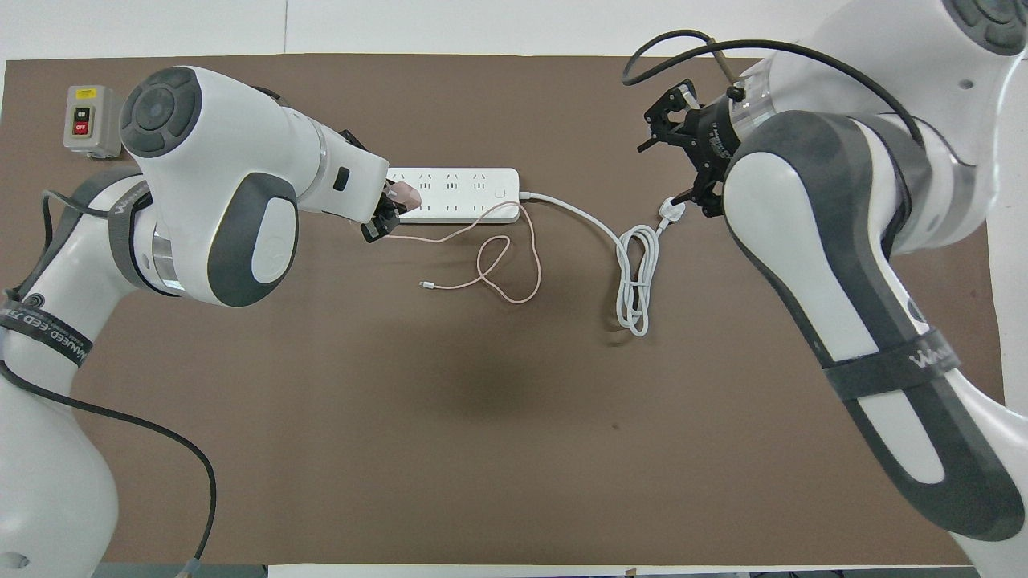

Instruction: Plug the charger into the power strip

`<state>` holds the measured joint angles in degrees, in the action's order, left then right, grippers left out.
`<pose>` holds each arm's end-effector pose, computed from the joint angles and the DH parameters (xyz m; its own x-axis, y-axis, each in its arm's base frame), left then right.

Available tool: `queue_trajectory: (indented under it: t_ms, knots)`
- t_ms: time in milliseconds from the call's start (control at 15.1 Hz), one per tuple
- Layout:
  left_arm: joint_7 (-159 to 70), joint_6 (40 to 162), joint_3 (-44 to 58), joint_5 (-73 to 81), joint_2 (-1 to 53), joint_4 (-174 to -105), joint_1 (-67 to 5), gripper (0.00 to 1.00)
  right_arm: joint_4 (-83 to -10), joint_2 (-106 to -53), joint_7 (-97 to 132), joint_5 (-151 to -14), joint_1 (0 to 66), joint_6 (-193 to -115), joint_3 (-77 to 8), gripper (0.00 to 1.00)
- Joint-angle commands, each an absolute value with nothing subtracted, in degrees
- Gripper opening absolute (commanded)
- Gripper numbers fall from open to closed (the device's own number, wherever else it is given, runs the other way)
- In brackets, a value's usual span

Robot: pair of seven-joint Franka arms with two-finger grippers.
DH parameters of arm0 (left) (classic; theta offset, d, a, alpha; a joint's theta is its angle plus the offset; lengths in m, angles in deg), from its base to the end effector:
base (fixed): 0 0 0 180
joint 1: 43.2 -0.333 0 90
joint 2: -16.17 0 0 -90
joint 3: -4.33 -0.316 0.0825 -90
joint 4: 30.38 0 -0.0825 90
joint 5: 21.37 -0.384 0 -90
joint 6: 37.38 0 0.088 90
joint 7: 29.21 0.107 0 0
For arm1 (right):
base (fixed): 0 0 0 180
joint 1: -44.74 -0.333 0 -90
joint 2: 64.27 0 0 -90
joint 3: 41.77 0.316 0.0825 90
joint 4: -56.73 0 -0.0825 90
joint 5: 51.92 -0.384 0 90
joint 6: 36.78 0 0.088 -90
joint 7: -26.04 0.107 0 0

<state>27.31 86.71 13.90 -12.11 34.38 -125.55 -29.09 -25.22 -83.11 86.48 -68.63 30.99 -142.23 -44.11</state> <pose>0.6141 -0.2639 0.4454 0.2450 -0.9328 0.2643 -0.9637 -0.2641 -0.0389 0.6512 0.1588 0.5182 0.6096 -0.7672 -0.1994 -0.7919 -0.5785 -0.1953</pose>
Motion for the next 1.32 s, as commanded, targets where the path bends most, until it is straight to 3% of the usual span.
queue_trajectory:
  t_ms: [0,198,462,727,1255]
  knots:
    - [32.7,89.3,13.3,-18.5,35.5,-124.9,-28.6,0.0,-27.8,-78.4,73.2,-63.4,33.1,-138.8,-43.4,0.74]
    - [32.8,88.1,13.3,-22.3,35.6,-126.5,-27.9,0.0,-30.8,-73.8,59.1,-60.6,36.0,-137.0,-43.4,0.75]
    - [32.8,88.6,13.3,-27.3,39.8,-124.6,-27.6,0.0,-33.8,-68.1,45.7,-54.4,37.8,-134.6,-43.4,0.76]
    - [32.7,92.3,13.3,-31.9,42.5,-122.6,-25.9,0.0,-34.9,-66.6,38.0,-52.2,40.2,-130.7,-43.4,0.76]
    - [32.7,95.9,13.2,-34.3,42.8,-125.8,-25.9,0.0,-45.5,-60.2,34.6,-51.1,42.2,-134.6,-43.4,0.76]
